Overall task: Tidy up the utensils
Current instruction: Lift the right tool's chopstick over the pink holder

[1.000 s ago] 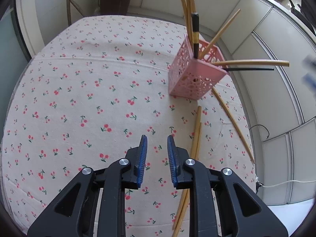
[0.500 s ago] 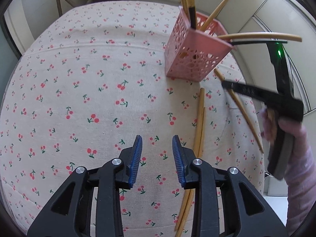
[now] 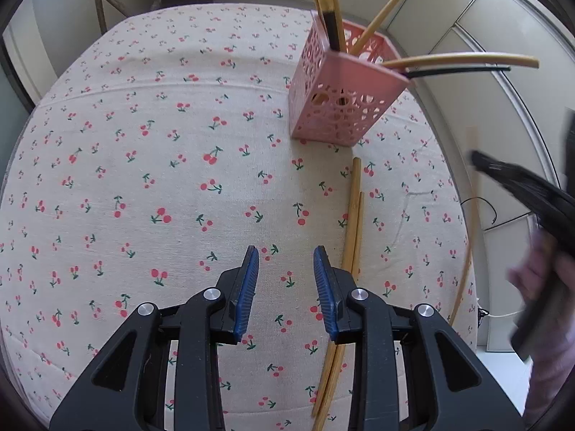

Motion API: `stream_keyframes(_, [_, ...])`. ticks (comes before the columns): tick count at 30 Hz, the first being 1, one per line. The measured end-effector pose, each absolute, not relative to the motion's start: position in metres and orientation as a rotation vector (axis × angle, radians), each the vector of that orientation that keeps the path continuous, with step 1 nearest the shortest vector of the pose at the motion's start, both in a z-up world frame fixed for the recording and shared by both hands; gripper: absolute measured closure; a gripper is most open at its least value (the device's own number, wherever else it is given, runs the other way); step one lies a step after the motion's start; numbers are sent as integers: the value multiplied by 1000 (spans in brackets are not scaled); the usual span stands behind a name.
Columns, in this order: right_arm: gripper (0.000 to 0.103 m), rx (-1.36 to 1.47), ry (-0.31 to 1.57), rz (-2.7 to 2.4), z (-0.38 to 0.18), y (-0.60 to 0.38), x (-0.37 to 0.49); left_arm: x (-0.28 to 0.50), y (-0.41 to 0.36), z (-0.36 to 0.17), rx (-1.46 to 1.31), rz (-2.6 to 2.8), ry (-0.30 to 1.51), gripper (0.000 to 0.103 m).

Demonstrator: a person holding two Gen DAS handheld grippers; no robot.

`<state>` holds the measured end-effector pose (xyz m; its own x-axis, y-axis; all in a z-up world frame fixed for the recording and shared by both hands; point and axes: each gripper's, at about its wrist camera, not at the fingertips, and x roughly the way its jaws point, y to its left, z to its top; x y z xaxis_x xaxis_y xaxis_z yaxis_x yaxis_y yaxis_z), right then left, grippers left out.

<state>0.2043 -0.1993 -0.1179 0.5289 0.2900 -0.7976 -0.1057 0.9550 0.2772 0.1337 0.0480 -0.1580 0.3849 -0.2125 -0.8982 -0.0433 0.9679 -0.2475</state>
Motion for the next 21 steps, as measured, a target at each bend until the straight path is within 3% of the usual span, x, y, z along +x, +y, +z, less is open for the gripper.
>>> stream_keyframes(10, [95,223,766,316,7,-181,119,123,67,-142,-297,-90,1134,72])
stream_keyframes(21, [95,231,618,325,116,-143,109,123,87,-136,-386,-82,1127,72])
